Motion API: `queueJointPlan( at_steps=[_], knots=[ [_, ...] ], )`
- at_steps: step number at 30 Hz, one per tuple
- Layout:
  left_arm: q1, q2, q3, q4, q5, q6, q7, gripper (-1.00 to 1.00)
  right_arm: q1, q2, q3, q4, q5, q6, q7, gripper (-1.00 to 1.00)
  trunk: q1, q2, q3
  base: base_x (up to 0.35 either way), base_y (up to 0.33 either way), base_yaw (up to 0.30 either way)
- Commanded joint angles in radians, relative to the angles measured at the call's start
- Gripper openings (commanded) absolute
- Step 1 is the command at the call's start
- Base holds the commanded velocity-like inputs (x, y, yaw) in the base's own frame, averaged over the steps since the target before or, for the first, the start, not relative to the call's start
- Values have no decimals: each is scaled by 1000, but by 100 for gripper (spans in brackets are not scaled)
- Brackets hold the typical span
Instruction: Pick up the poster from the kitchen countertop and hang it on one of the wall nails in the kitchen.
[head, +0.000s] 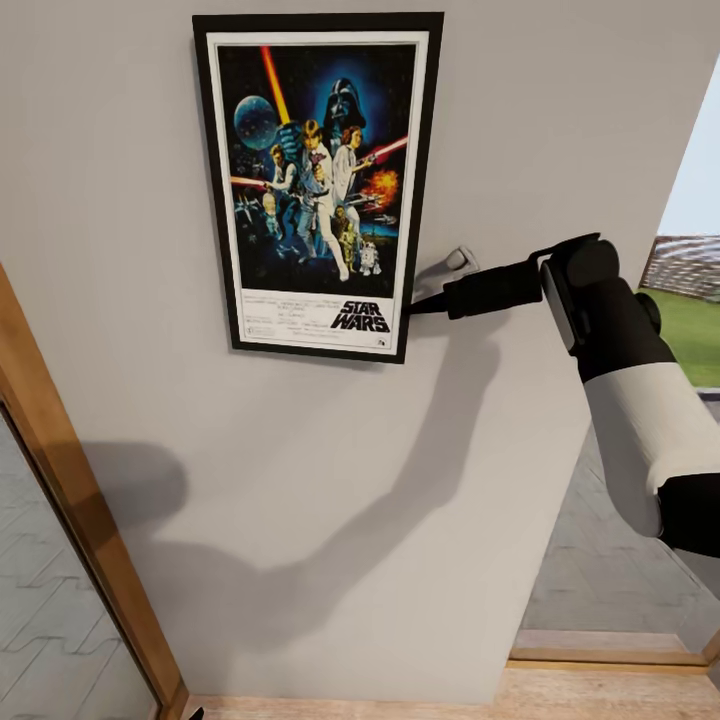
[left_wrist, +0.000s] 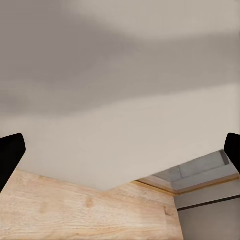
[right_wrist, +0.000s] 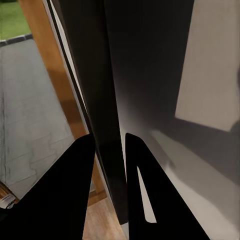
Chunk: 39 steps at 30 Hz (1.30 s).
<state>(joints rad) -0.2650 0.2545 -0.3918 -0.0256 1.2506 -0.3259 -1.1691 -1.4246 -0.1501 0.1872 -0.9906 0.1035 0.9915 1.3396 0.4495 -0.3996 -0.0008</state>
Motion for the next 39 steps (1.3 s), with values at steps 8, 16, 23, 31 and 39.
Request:
queueJointPlan(
  at_steps=[8, 16, 23, 31, 39],
  knots=[
    [0, 0, -9, 0, 7, -5, -1, 100, 13, -1, 0, -5, 9, 5, 8, -100, 0, 0, -1, 0, 0, 0],
    [0, 0, -9, 0, 7, -5, -1, 100, 88, -2, 0, -71, 13, 4, 7, -100, 0, 0, -1, 0, 0, 0],
    [0, 0, -9, 0, 7, -5, -1, 100, 126, -3, 0, -85, 13, -5, 7, -100, 0, 0, -1, 0, 0, 0],
    [0, 0, -9, 0, 7, -5, -1, 100, 153, -3, -1, -110, 13, -29, 9, -100, 0, 0, -1, 0, 0, 0],
    [0, 0, -9, 0, 7, -5, -1, 100, 164, -3, -2, -113, 13, -31, 8, -100, 0, 0, -1, 0, 0, 0]
  ],
)
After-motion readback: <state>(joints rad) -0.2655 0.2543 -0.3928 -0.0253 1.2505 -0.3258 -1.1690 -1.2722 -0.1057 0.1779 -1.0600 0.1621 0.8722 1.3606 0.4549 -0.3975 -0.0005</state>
